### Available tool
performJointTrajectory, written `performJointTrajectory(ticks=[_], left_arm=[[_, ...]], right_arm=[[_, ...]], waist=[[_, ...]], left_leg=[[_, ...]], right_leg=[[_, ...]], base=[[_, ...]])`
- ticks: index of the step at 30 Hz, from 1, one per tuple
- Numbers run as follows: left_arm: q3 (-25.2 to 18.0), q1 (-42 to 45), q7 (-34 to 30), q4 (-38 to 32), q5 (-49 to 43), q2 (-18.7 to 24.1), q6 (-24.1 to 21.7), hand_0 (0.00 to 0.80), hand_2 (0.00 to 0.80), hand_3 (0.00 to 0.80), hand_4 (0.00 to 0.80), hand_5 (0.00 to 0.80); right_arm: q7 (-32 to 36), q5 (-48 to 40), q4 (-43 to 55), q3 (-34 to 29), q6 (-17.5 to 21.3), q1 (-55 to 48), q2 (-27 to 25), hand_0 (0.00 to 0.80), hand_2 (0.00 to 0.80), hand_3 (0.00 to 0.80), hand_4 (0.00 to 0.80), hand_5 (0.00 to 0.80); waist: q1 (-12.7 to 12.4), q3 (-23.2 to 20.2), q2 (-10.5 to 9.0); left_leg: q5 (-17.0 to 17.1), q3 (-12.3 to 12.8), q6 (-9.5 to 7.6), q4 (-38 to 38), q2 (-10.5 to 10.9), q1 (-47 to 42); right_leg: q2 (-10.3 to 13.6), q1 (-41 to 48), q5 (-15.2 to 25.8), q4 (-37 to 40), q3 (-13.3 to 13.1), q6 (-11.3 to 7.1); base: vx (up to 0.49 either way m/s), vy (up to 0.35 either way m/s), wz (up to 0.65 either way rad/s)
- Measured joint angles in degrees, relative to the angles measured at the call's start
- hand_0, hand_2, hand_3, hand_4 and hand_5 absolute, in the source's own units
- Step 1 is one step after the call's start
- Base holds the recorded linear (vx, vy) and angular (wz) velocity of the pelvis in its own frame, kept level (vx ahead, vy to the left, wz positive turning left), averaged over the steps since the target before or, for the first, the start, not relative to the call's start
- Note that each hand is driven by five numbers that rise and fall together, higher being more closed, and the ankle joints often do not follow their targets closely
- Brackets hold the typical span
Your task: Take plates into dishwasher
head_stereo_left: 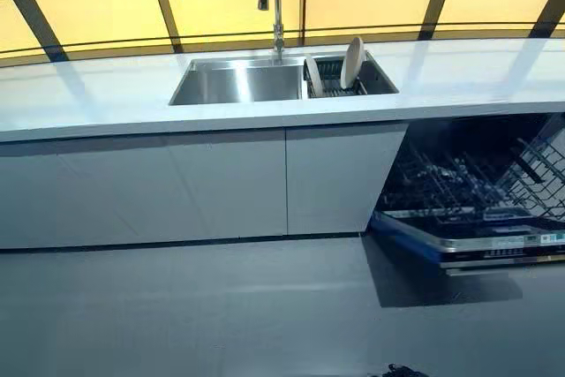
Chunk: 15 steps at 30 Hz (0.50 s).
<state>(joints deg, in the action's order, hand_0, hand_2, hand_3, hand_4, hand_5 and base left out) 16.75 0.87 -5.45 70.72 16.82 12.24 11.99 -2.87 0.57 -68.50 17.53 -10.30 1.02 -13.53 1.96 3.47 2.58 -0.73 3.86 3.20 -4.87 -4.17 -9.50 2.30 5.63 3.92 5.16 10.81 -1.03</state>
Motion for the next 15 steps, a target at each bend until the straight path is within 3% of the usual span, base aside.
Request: performJointTrajectory(ticks=[15], left_arm=[[-0.1,0.0,0.1,0.1,1.0,0.1,0.1,0.000,0.000,0.000,0.000,0.000]], right_arm=[[-0.8,3.4,0.7,0.1,-0.1,0.0,0.1,0.000,0.000,0.000,0.000,0.000]], waist=[[0.1,0.0,-0.21]], left_leg=[[0.0,0.7,0.01,0.0,0.0,-0.8]], right_leg=[[-0.1,0.4,0.0,0.0,-0.7,-0.12]], base=[[0.002,-0.001,-0.01]])
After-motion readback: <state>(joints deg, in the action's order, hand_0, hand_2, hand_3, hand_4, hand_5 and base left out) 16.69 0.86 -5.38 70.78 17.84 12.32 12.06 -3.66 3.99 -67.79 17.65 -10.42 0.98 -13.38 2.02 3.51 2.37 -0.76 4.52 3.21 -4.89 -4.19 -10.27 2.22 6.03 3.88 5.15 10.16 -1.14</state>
